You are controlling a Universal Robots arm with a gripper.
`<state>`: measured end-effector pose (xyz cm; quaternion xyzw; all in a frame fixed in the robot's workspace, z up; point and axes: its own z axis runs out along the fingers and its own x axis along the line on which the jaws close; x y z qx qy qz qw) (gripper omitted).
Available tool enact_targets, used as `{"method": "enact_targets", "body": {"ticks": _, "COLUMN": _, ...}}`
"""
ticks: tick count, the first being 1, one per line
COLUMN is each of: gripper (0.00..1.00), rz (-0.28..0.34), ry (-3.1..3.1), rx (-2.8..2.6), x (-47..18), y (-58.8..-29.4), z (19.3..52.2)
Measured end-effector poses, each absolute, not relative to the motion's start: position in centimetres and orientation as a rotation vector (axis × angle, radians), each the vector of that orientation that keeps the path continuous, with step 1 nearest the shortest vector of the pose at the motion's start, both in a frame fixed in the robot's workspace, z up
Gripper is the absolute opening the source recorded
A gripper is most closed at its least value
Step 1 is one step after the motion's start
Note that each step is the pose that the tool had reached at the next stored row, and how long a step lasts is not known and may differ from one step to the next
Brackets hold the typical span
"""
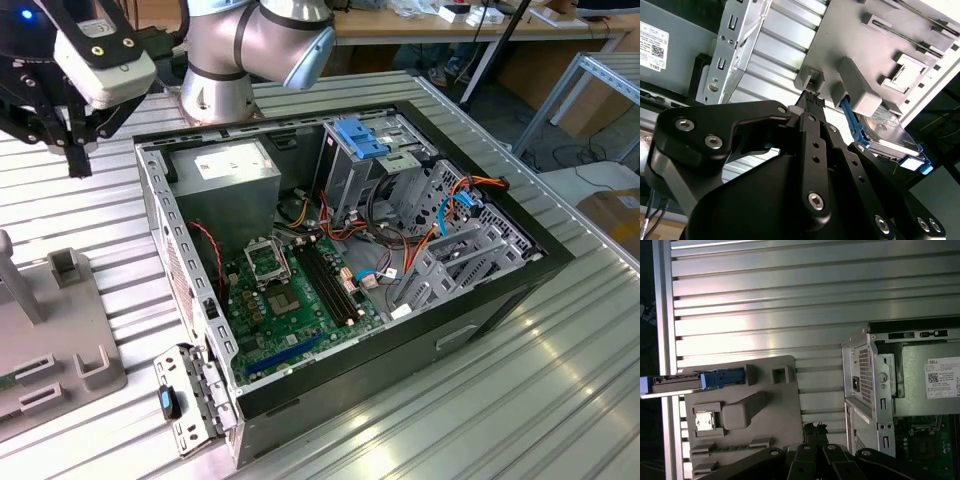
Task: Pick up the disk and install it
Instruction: 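Reach for the disk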
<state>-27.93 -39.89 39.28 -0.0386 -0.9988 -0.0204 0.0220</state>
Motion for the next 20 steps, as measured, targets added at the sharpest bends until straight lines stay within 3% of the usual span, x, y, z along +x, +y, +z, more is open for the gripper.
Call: {"method": "enact_targets", "body": {"ticks": 20, "gripper": 0.11, "rz": -0.085, "ry": -3.127, "rx": -0.115, "x": -34.1, "y": -40.0, "z": 39.2}}
